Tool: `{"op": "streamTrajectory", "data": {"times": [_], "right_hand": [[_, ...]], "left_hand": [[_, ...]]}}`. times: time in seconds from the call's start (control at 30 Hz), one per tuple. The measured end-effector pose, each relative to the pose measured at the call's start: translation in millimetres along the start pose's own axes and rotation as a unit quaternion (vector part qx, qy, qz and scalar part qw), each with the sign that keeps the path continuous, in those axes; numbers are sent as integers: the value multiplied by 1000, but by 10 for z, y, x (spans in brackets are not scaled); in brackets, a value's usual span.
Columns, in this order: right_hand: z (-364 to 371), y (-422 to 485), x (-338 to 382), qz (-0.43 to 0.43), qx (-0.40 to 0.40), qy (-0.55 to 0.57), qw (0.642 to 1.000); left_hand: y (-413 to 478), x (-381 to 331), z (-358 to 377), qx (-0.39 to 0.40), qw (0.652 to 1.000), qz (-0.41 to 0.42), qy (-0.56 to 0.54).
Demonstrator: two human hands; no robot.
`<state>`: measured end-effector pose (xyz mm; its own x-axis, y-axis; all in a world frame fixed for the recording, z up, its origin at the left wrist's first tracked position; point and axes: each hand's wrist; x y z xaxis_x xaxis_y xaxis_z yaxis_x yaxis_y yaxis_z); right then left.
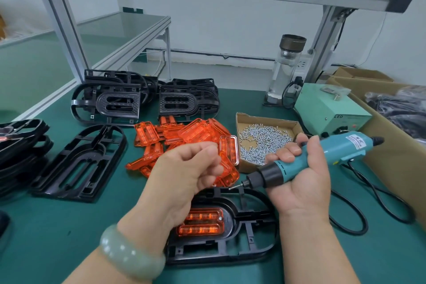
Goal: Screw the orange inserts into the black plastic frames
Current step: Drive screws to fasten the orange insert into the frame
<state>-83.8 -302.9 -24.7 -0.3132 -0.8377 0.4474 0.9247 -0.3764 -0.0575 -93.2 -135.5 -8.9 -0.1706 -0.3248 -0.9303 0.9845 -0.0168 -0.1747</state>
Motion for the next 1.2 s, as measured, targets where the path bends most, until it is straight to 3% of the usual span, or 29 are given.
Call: {"op": "streamTrajectory", "data": {"times": [0.17, 0.47, 0.73, 1.2], "right_hand": [[4, -35, -27, -6, -20, 16, 1000], [62, -115, -73, -6, -16, 46, 999], [109, -168, -122, -11, -10, 54, 998], [101, -177, -153, -20, 2, 27, 999]], "left_hand": [[-230, 115, -174, 1, 986, -80, -149], [-288, 154, -208, 36, 968, -128, -211], [-264, 172, -204, 87, 967, -154, -185], [-267, 205, -182, 101, 979, -125, -125]]}}
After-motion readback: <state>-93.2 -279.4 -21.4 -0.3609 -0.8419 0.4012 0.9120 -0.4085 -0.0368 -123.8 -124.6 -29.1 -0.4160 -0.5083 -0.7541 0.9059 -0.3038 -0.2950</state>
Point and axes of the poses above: each hand's wrist, its own y-axis towards the middle knuckle, its own z-axis out of the palm, x = y × z, and after that the axes turned 1 degree about -x, right-handed
